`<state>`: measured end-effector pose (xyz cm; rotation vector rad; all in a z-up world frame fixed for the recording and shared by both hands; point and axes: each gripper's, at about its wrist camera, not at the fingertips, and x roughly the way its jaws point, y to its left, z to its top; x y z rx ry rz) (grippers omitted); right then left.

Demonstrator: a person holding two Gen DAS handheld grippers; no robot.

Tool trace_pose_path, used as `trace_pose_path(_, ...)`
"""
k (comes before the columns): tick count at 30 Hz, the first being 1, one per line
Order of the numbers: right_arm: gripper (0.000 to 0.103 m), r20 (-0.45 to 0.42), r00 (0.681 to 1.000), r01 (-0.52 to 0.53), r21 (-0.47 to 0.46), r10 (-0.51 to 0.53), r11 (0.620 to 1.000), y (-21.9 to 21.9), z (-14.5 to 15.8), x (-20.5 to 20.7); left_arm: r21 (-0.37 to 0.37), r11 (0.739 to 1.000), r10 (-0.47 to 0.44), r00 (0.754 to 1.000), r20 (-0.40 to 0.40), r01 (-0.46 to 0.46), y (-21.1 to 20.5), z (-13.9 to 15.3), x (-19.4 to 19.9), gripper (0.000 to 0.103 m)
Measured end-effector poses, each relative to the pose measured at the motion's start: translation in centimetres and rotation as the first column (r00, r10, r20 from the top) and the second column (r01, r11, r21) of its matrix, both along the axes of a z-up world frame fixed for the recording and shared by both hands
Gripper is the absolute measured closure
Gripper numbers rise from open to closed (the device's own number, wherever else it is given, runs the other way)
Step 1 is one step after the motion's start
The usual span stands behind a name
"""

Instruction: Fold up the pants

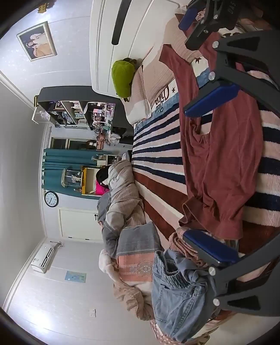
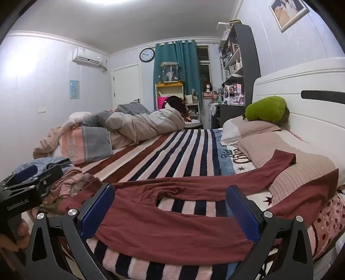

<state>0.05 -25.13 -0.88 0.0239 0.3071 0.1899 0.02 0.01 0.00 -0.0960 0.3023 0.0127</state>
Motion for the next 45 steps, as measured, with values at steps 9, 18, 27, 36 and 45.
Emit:
trace_pose_path(9, 0.001, 0.004, 1.0, 0.002, 0.0, -0.002, 1.0, 0.0, 0.0, -0.1, 0.004, 1.0, -0.005, 1.0, 0.009, 0.005, -0.3, 0.1, -0.4, 0.001)
trace_pose_path(18, 0.001, 0.002, 1.0, 0.002, 0.012, -0.002, 1.0, -0.2, 0.0, -0.1, 0.011, 1.0, -0.008, 1.0, 0.014, 0.008, -0.3, 0.1, -0.4, 0.001)
trace_pose_path(27, 0.001, 0.0, 1.0, 0.002, 0.018, -0.002, 1.0, -0.2, 0.0, -0.1, 0.011, 1.0, -0.007, 1.0, 0.015, 0.007, -0.2, 0.0, -0.4, 0.001)
trace_pose_path(36, 0.001, -0.005, 1.0, -0.001, 0.036, 0.001, 0.999, -0.4, -0.1, 0.0, 0.023, 1.0, -0.003, 1.0, 0.029, 0.002, -0.5, 0.5, -1.1, 0.001)
trace_pose_path(45, 0.001, -0.004, 1.0, 0.004, 0.035, -0.004, 0.999, -0.6, 0.0, 0.0, 0.024, 1.0, -0.008, 0.999, 0.038, 0.007, -0.8, 0.8, -1.3, 0.001)
